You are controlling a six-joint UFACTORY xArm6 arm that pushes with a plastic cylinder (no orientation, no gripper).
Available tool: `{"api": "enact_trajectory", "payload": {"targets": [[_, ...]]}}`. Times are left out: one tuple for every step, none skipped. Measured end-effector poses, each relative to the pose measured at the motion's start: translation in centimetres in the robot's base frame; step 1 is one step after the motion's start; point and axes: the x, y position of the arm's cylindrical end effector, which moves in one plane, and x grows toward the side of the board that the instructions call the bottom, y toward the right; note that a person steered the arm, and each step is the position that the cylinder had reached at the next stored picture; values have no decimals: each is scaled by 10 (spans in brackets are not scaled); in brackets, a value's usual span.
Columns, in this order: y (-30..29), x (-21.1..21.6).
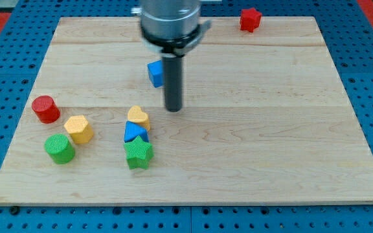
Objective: Move the blue cube towards red star
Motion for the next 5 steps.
{"api": "enact_trajectory", "payload": {"targets": [[-49,0],[-86,-10],[-93,-28],[-53,-45],[-23,-62]]}}
